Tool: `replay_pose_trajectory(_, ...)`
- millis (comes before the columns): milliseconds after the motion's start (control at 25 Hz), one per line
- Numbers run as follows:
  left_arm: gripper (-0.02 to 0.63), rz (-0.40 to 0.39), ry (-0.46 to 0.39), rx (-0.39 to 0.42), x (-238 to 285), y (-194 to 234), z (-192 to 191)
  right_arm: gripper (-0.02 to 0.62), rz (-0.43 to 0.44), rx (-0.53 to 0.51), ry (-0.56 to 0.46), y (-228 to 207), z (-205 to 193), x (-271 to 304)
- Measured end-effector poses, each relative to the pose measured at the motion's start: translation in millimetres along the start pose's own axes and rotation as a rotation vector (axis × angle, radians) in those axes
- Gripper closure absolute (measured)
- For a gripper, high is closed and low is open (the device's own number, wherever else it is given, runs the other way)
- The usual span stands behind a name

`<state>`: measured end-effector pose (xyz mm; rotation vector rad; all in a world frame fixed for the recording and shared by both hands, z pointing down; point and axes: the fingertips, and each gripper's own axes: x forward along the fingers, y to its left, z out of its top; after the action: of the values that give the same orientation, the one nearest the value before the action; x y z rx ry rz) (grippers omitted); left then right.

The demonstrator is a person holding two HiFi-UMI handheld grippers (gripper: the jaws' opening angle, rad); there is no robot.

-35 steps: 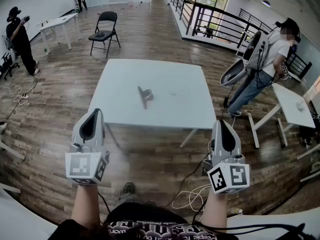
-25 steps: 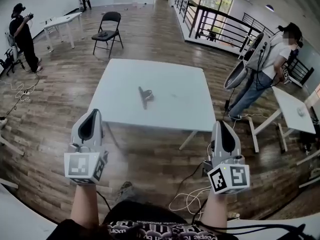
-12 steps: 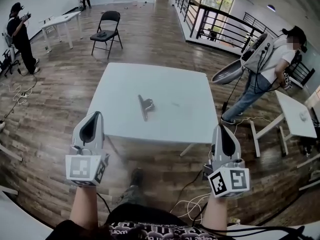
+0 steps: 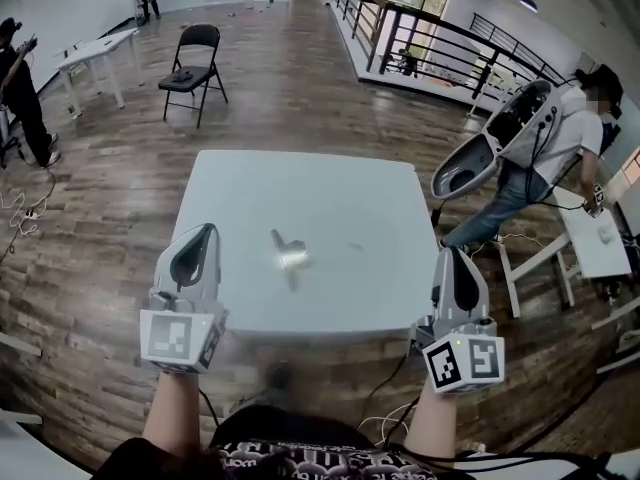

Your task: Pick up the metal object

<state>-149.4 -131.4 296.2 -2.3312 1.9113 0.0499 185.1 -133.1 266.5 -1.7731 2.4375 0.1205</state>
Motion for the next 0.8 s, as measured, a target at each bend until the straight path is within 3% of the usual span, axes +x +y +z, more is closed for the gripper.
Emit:
replay_pose_trajectory(560,0.611,-0.045,0.035,-0.024,83,28,-37,0.584,-0.028,-0.009,0.016,-7,-24,79)
replay_pose_trajectory(800,0.612,-0.028,0.042,-0.026,93,40,-41,0.584,-0.036,-0.008,0.025,-9,-30,90)
